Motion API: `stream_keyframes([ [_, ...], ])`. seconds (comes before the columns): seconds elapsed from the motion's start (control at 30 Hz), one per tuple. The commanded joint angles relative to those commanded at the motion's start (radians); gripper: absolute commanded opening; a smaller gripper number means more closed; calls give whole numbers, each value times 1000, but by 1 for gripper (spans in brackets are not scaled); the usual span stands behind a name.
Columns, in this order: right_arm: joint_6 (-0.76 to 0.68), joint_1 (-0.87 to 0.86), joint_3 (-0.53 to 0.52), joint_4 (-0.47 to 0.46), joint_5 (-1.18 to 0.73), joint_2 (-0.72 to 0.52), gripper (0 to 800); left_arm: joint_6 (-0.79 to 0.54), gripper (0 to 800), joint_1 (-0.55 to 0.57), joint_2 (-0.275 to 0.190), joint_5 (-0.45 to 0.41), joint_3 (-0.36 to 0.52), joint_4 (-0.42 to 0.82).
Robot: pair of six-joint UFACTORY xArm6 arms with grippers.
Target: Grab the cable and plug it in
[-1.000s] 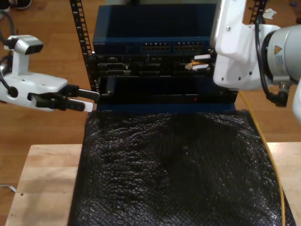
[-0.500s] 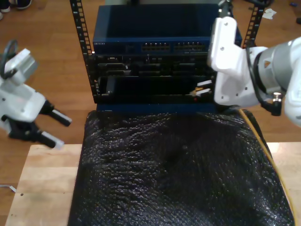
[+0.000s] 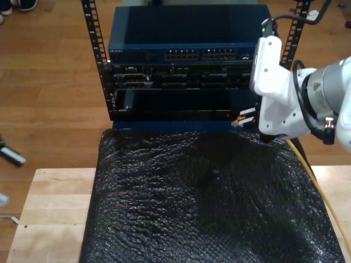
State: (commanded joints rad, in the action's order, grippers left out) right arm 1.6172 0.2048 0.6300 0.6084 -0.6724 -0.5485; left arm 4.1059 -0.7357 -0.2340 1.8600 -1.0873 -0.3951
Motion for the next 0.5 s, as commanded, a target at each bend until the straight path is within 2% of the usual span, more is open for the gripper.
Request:
stream_keyframes([
  [0.17,0,0,-11,0,0,0,0,-123,798,-112,0,-68,5,81],
  [0.37,0,0,-25,-17,0,0,0,-279,798,-203,0,-68,23,193],
  [0.5,-2,0,-38,-21,0,0,0,-391,798,-301,0,-68,58,215],
])
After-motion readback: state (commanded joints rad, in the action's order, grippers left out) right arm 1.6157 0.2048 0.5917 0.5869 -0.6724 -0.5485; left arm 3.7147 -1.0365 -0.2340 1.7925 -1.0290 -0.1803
